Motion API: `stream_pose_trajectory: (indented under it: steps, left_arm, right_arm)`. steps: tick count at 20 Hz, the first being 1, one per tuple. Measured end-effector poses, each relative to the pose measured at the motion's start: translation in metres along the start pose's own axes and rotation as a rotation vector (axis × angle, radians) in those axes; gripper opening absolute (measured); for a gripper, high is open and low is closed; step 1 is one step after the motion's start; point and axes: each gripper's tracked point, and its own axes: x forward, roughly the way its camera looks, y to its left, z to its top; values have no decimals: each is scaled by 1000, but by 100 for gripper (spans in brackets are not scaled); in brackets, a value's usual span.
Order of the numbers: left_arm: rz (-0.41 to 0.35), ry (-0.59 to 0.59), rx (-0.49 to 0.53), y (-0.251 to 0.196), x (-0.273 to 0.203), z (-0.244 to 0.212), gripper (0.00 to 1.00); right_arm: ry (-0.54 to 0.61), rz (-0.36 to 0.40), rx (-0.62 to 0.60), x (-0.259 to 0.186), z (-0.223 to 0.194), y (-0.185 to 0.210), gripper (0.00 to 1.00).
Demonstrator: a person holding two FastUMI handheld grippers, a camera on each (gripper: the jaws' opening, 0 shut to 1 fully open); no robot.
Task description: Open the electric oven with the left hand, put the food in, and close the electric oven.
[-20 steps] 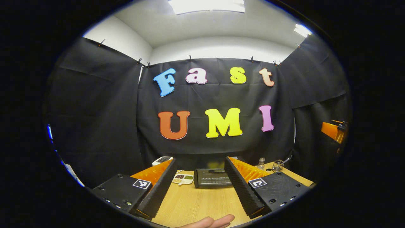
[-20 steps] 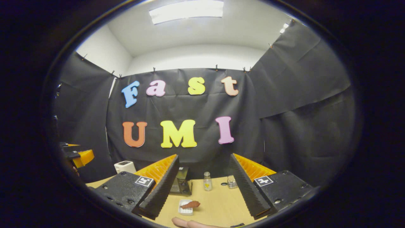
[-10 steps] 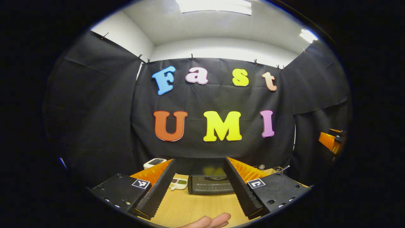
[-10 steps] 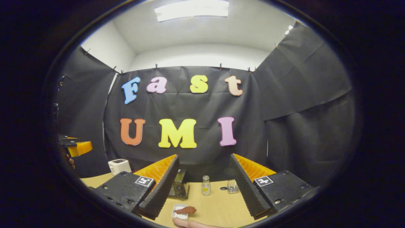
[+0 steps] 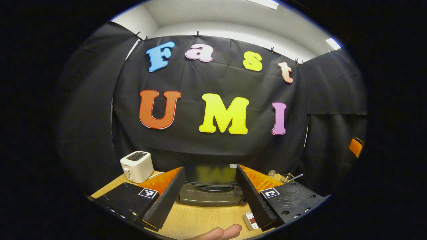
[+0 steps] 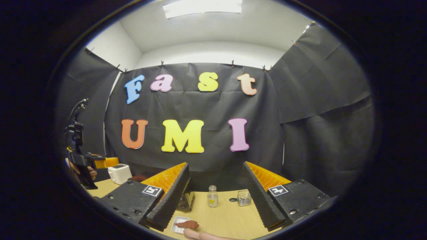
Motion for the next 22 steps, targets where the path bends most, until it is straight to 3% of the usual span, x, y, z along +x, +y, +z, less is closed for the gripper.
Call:
stream_pose_trajectory:
  steps: [11,17,22]
  left_arm:
    - [17,262,83,-3,134,-107,96]
    - [14,399,129,-18,165,-155,96]
    - [20,379,116,-13,171,-154,97]
  right_arm:
    - [0,-56,10,10,-13,-37,97]
    - [-31,-73,21,-1,-3,-50,98]
    - [-33,-82,21,-19,4,-59,100]
